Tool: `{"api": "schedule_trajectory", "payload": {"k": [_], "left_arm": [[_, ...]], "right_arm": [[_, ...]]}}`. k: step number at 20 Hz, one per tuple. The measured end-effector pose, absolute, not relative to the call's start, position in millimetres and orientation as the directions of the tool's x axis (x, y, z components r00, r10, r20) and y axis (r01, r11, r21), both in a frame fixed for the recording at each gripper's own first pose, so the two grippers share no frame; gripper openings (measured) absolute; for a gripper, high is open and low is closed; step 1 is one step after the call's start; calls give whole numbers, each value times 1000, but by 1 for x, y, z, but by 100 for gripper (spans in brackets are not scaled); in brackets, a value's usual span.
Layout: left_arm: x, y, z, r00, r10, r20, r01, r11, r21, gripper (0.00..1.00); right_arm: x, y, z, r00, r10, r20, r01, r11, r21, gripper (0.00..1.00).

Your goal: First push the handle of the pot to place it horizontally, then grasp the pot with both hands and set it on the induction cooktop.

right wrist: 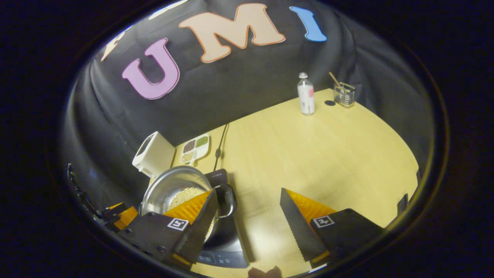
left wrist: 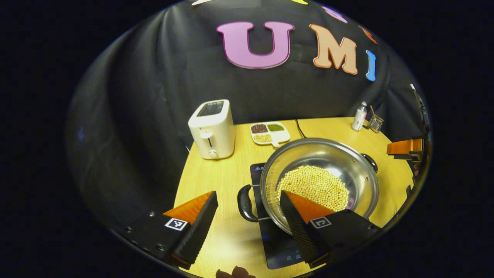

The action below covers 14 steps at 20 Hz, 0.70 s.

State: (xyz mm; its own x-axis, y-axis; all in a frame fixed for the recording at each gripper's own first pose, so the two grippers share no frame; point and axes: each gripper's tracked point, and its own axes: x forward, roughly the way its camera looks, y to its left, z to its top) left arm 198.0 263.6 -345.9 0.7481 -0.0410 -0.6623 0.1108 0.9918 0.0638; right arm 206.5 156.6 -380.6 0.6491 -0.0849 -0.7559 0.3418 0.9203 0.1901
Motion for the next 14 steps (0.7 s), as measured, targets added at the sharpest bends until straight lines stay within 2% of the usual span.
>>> {"api": "schedule_trajectory", "payload": {"k": [2, 3, 5, 6, 9, 14], "left_arm": [[189, 252, -326, 780, -36, -625, 95, 994, 61, 99], [182, 243, -318, 787, -37, -616, 91, 994, 58, 99], [166, 223, -302, 803, -30, -595, 79, 995, 56, 99], [155, 213, -293, 810, -21, -587, 66, 996, 56, 99], [129, 166, -245, 861, -20, -508, 45, 998, 36, 99], [77, 84, -167, 924, -48, -380, 44, 999, -19, 98]], "right_arm": [[201, 135, -355, 700, -93, -709, 335, 918, 211, 94], [194, 127, -344, 717, -85, -691, 324, 919, 223, 100], [180, 107, -321, 751, -71, -657, 293, 927, 235, 100], [174, 96, -308, 765, -62, -641, 276, 931, 239, 93], [159, 74, -259, 838, -33, -544, 200, 947, 251, 92], [126, 57, -182, 908, 29, -417, 65, 976, 208, 92]]}}
